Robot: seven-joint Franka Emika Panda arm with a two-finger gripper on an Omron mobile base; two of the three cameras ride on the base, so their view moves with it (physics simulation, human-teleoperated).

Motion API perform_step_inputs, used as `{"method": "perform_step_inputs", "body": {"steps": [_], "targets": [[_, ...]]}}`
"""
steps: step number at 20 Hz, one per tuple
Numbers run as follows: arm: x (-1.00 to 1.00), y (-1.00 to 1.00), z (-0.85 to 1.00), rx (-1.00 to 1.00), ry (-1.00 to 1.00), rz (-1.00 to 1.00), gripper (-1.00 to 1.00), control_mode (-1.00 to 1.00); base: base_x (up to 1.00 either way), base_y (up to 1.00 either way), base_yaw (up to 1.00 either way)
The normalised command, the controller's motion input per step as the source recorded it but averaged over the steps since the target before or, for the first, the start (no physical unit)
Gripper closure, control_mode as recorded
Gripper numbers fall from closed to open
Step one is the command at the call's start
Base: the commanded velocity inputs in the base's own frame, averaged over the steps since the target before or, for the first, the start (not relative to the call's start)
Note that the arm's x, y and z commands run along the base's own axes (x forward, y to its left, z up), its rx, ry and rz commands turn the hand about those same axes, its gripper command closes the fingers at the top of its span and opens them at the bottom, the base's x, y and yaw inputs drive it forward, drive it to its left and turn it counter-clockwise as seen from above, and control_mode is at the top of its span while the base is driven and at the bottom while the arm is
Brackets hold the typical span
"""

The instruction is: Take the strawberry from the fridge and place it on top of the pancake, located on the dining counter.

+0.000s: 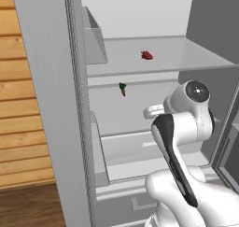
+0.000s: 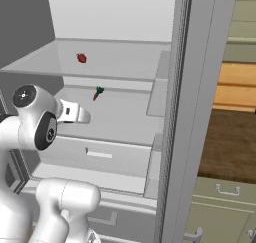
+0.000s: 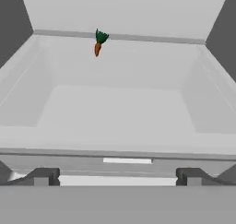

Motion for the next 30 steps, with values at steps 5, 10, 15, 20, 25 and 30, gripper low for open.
{"method": "perform_step_inputs", "body": {"steps": [5, 10, 15, 20, 25, 30], "targets": [[-0.04, 0.02, 1.0, 0.0, -0.2, 0.05, -1.0, -1.0, 0.0, 0.0, 0.0], [-0.06, 0.0, 1.0, 0.0, -0.11, 0.0, -1.0, -1.0, 0.0, 0.0, 0.0], [0.0, 0.0, 0.7, -0.01, -0.01, 0.0, -1.0, -1.0, 0.0, 0.0, 0.0], [0.58, 0.0, 0.24, 0.0, 0.04, 0.01, -1.0, -1.0, 0.0, 0.0, 0.0], [1.0, 0.0, 0.0, 0.0, 0.12, 0.0, -1.0, -1.0, 0.0, 0.0, 0.0], [0.91, 0.0, -0.01, 0.03, 0.04, 0.02, -1.0, -1.0, 0.0, 0.0, 0.0]]}}
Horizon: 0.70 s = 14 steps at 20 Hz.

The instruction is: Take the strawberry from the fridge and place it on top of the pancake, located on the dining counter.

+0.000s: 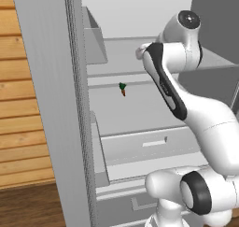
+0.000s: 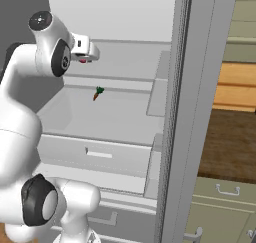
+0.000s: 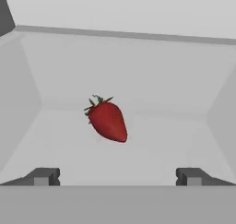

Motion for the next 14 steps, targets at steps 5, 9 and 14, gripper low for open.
{"method": "perform_step_inputs", "body": {"steps": [5, 9, 14], "targets": [[0.67, 0.0, -0.01, 0.06, 0.0, 0.02, -1.0, -1.0, 0.0, 0.0, 0.0], [0.47, 0.0, -0.09, 0.02, 0.01, 0.03, -1.0, -1.0, 0.0, 0.0, 0.0], [0.39, 0.07, -0.17, 0.0, 0.05, 0.01, -1.0, -1.0, 0.0, 0.0, 0.0]]}}
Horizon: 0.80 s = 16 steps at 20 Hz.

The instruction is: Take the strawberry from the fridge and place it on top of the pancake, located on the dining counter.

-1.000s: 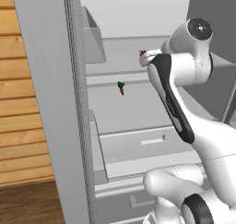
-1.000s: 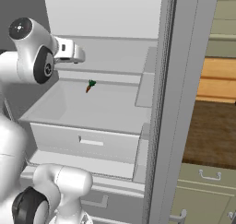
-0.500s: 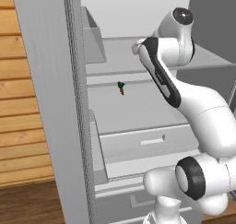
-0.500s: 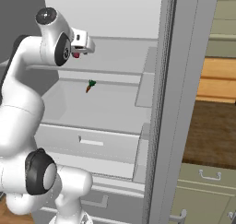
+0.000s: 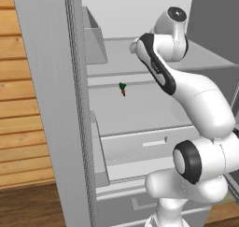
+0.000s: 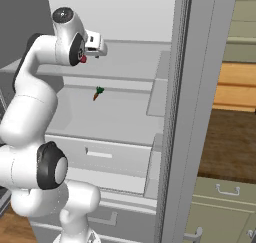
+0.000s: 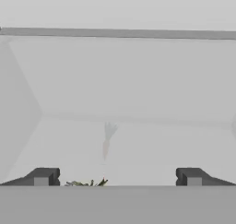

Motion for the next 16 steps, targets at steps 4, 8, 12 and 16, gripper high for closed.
{"method": "perform_step_inputs", "body": {"steps": [4, 8, 12, 16], "targets": [[0.13, 0.11, -0.22, 0.0, 0.02, 0.01, -1.0, -1.0, 0.0, 0.0, 0.0], [0.04, 0.15, -0.11, 0.0, 0.0, 0.01, -1.0, -1.0, 0.0, 0.0, 0.0], [0.03, 0.22, -0.05, 0.0, -0.01, 0.01, -1.0, -1.0, 0.0, 0.0, 0.0], [0.0, 0.15, -0.12, 0.0, 0.0, 0.0, -1.0, -1.0, 0.0, 0.0, 0.0]]}}
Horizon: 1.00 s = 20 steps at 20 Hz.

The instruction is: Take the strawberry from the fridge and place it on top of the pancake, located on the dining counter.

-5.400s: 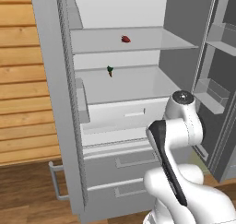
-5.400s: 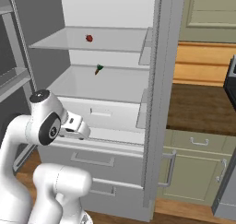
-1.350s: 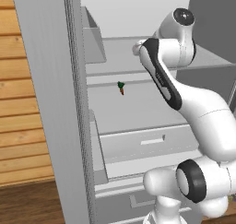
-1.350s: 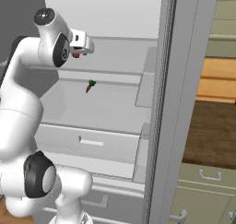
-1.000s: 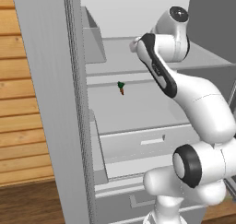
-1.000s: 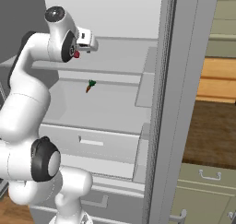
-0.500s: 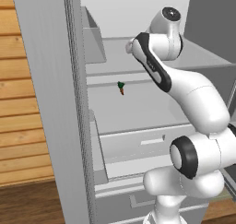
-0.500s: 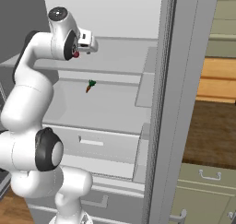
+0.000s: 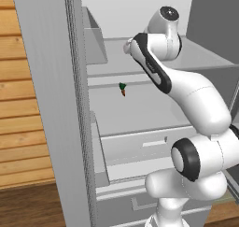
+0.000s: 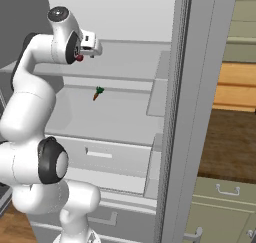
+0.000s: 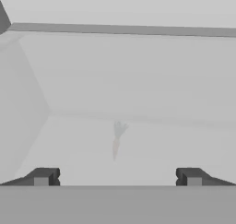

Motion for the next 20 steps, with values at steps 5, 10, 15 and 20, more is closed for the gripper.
{"method": "perform_step_inputs", "body": {"steps": [5, 10, 15, 20], "targets": [[0.0, 0.02, -0.26, 0.0, 0.0, 0.0, -1.0, -1.0, 0.0, 0.0, 0.0], [-0.02, 0.02, -0.39, 0.0, 0.0, 0.0, 1.0, -1.0, 0.0, 0.0, 0.0], [-0.45, 0.0, -0.21, 0.01, -0.03, 0.0, 1.0, -1.0, 0.0, 0.0, 0.0], [-0.86, 0.0, -0.05, 0.01, -0.2, -0.06, 1.0, -1.0, 0.0, 0.0, 0.0]]}}
